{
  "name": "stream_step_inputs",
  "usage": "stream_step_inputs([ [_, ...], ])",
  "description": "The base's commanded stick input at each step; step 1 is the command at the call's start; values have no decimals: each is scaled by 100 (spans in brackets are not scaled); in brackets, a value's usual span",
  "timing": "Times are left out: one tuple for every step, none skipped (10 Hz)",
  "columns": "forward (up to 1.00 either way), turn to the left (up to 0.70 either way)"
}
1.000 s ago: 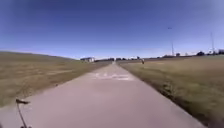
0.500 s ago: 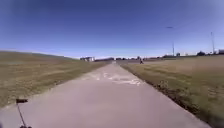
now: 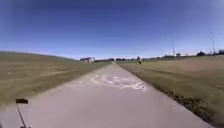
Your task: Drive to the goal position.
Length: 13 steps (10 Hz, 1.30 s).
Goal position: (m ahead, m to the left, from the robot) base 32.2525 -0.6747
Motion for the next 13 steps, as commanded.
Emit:
stream_step_inputs([
  [100, 0],
  [100, 0],
  [100, 0],
  [100, 0],
  [100, 0],
  [100, 0],
  [100, 0],
  [100, 0],
  [100, 0],
  [100, 0],
  [100, 0],
  [100, 0],
  [100, 0],
])
